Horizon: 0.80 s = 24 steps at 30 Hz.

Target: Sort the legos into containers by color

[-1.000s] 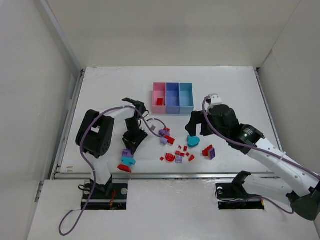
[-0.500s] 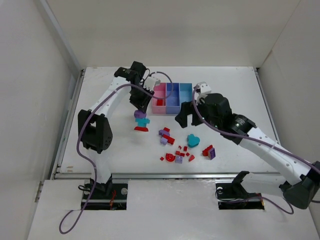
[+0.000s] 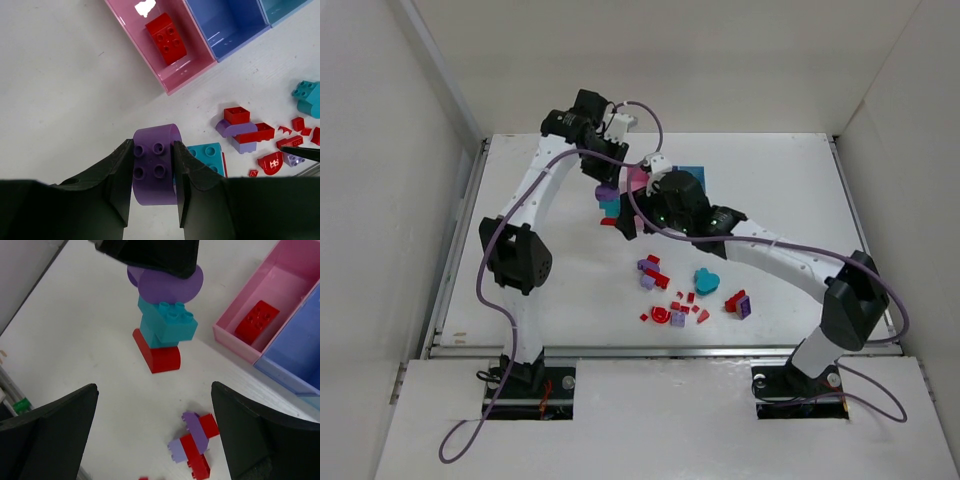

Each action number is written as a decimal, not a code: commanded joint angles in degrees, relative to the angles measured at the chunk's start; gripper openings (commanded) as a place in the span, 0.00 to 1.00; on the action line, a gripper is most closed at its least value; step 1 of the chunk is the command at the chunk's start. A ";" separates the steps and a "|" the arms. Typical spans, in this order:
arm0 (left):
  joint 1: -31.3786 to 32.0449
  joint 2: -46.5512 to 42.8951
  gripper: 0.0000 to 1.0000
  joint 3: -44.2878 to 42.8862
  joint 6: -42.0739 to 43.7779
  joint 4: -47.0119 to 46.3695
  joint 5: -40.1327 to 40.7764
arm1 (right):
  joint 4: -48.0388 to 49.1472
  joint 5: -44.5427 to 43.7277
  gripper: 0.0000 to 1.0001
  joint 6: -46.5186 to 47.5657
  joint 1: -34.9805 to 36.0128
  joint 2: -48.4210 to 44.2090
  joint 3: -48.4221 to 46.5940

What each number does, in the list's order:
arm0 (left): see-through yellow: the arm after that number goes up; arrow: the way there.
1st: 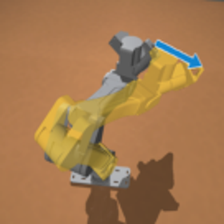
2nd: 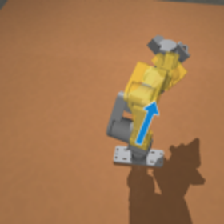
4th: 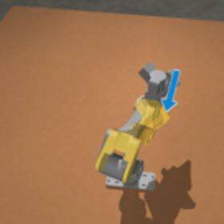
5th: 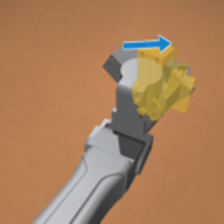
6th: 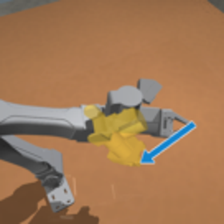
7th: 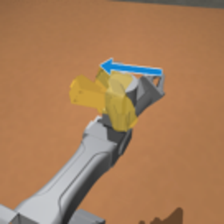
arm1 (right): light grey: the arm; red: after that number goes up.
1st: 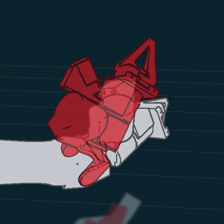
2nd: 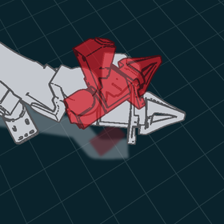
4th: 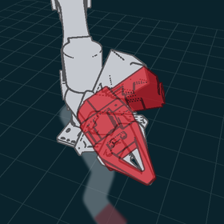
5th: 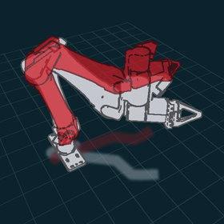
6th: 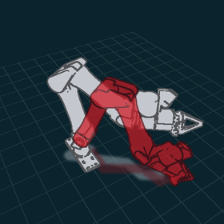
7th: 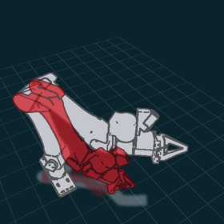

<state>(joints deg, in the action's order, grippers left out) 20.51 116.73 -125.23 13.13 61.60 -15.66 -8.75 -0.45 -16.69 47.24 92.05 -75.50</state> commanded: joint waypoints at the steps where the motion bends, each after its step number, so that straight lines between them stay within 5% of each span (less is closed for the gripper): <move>1: 0.05 -0.98 0.00 -3.17 -1.96 0.36 -1.38 | 11.03 -0.96 1.00 -0.54 0.13 0.66 -2.01; 17: -2.06 -1.50 0.00 -3.62 -2.40 1.50 -9.39 | 12.70 -8.43 0.99 -1.24 2.15 13.86 -10.27; 18: -2.06 -2.02 0.00 -3.10 -1.79 2.11 -10.52 | 13.75 -8.43 0.95 -1.24 2.15 13.86 -10.28; 24: -3.19 -2.55 0.00 -1.95 -0.64 3.26 -15.89 | 14.99 -6.41 0.31 -1.24 0.83 14.39 -9.22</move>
<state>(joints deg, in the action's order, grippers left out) 17.21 116.95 -127.50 12.47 63.68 -25.58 1.69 -8.27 -17.17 48.42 106.02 -83.11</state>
